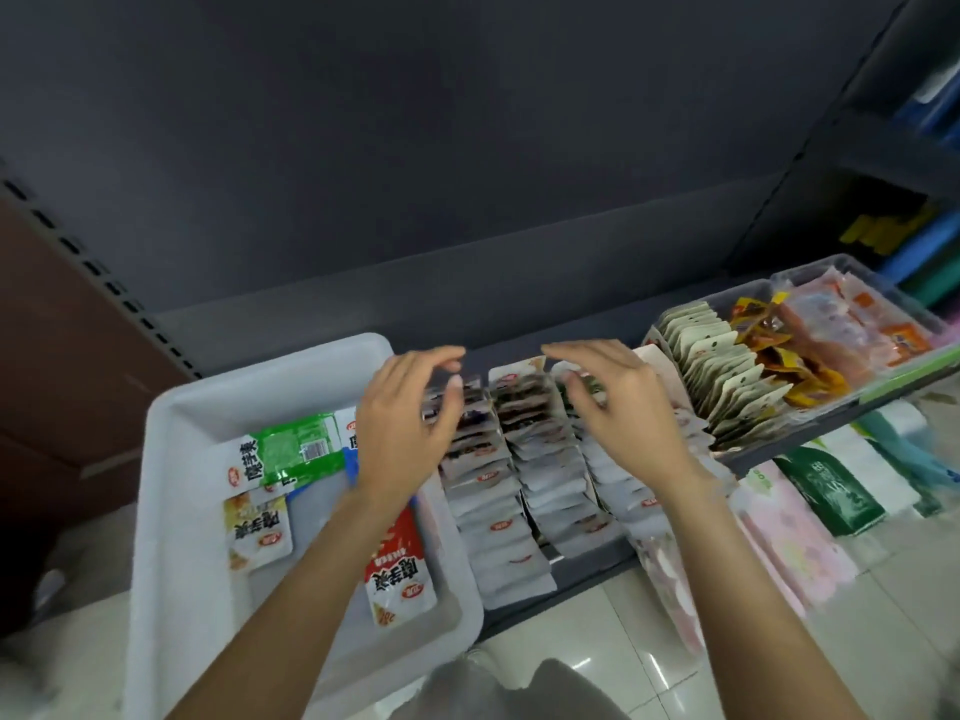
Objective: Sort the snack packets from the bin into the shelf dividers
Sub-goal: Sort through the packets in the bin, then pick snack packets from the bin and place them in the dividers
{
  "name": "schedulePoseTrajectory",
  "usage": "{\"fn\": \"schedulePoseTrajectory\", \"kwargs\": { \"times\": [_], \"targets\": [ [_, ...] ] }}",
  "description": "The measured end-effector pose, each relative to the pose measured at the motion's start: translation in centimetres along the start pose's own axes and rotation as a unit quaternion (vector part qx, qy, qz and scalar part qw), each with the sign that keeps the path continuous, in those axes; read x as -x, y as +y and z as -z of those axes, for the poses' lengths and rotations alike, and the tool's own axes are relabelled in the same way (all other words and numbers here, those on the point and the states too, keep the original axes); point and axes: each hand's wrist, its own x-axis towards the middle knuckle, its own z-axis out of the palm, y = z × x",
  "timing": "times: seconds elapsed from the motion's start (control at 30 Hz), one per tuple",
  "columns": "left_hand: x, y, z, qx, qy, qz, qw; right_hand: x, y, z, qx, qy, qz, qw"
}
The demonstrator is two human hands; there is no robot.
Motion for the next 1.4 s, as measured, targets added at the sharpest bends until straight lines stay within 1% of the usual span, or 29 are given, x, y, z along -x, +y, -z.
{"fn": "schedulePoseTrajectory", "kwargs": {
  "times": [0.03, 0.07, 0.13, 0.2, 0.3, 0.33, 0.4, 0.47, 0.5, 0.53, 0.6, 0.67, 0.7, 0.77, 0.83, 0.93, 1.0, 1.03, 1.07, 1.1, 1.13, 1.17, 1.2, 1.23, 1.27, 1.3, 1.33, 1.37, 1.4],
  "targets": [
    [1.0, -1.3, 1.3, -0.008, 0.023, 0.036, 0.999, -0.1, -2.0, -0.5, -0.037, 0.017, 0.018, 0.999],
    [2.1, -2.6, 2.5, -0.023, 0.035, 0.072, 0.997, -0.2, -3.9, -1.2, -0.068, 0.016, 0.034, 0.997],
    [4.4, -5.5, 4.6, -0.073, 0.032, 0.145, 0.986, -0.6, -7.3, -3.6, -0.104, -0.022, 0.06, 0.993],
    [6.6, -8.8, 6.2, -0.136, 0.004, 0.21, 0.968, -1.0, -10.0, -7.0, -0.106, -0.083, 0.072, 0.988],
    [9.3, -12.7, 7.3, -0.179, -0.07, 0.264, 0.945, -1.3, -12.2, -13.1, -0.085, -0.207, 0.039, 0.974],
    [9.9, -13.5, 7.4, -0.181, -0.089, 0.271, 0.941, -1.3, -12.4, -15.2, -0.054, -0.24, 0.021, 0.969],
    [10.6, -14.7, 7.5, -0.184, -0.118, 0.275, 0.936, -1.4, -12.7, -18.9, 0.047, -0.285, -0.001, 0.957],
    [10.7, -15.9, 7.2, -0.195, -0.158, 0.274, 0.928, -1.4, -12.4, -22.0, 0.155, -0.319, -0.03, 0.935],
    [10.7, -16.3, 7.0, -0.207, -0.192, 0.269, 0.921, -1.3, -12.3, -23.3, 0.189, -0.329, -0.057, 0.923],
    [10.7, -16.7, 6.8, -0.226, -0.226, 0.263, 0.91, -1.2, -12.0, -24.4, 0.205, -0.337, -0.086, 0.915],
    [10.8, -17.5, 6.4, -0.248, -0.27, 0.259, 0.893, -0.7, -11.7, -26.2, 0.22, -0.35, -0.135, 0.9],
    [11.0, -17.7, 6.1, -0.268, -0.3, 0.265, 0.876, 0.2, -11.7, -27.2, 0.234, -0.356, -0.148, 0.893],
    [11.2, -17.6, 6.1, -0.283, -0.309, 0.264, 0.869, 0.3, -12.1, -26.8, 0.235, -0.385, -0.146, 0.88],
    [11.5, -17.4, 6.1, -0.304, -0.312, 0.262, 0.861, 0.3, -12.7, -25.6, 0.252, -0.376, -0.114, 0.884],
    [11.7, -17.1, 6.1, -0.303, -0.306, 0.27, 0.861, 0.6, -12.1, -25.4, 0.218, -0.346, -0.094, 0.908],
    [11.9, -16.5, 5.9, -0.314, -0.295, 0.272, 0.861, 0.6, -11.2, -24.2, 0.109, -0.332, -0.13, 0.928],
    [11.9, -16.4, 5.9, -0.312, -0.295, 0.273, 0.861, 0.8, -11.4, -23.2, 0.086, -0.321, -0.151, 0.931],
    [11.9, -16.6, 5.8, -0.306, -0.294, 0.276, 0.862, 0.8, -11.5, -22.9, 0.096, -0.318, -0.148, 0.931],
    [11.9, -16.7, 5.9, -0.295, -0.293, 0.278, 0.866, 0.7, -11.7, -22.5, 0.095, -0.287, -0.143, 0.942],
    [11.7, -16.6, 5.9, -0.275, -0.286, 0.283, 0.873, 0.6, -11.9, -22.1, 0.064, -0.233, -0.154, 0.958],
    [11.4, -16.5, 6.0, -0.24, -0.263, 0.295, 0.887, 0.3, -12.2, -21.5, -0.004, -0.162, -0.181, 0.97],
    [10.9, -16.0, 6.3, -0.182, -0.224, 0.322, 0.902, -0.2, -12.7, -20.7, -0.118, -0.089, -0.23, 0.962],
    [10.2, -15.0, 6.7, -0.099, -0.172, 0.364, 0.91, -0.7, -13.2, -19.7, -0.257, -0.036, -0.286, 0.922],
    [9.4, -13.7, 7.2, 0.001, -0.117, 0.408, 0.906, -1.3, -13.7, -18.4, -0.394, 0.004, -0.332, 0.857],
    [8.5, -12.2, 7.8, 0.112, -0.072, 0.443, 0.887, -1.7, -14.1, -17.1, -0.507, 0.025, -0.355, 0.785],
    [7.6, -10.6, 8.5, 0.222, -0.04, 0.464, 0.856, -2.1, -14.2, -16.0, -0.574, 0.033, -0.357, 0.736],
    [6.8, -9.2, 9.1, 0.309, -0.027, 0.469, 0.827, -2.4, -14.3, -15.0, -0.607, 0.035, -0.351, 0.712],
    [6.3, -7.9, 9.7, 0.365, -0.026, 0.461, 0.808, -2.5, -14.2, -14.3, -0.624, 0.037, -0.343, 0.701],
    [5.8, -6.7, 10.1, 0.389, -0.031, 0.445, 0.806, -2.5, -14.2, -13.5, -0.638, 0.043, -0.337, 0.692]
  ]
}}
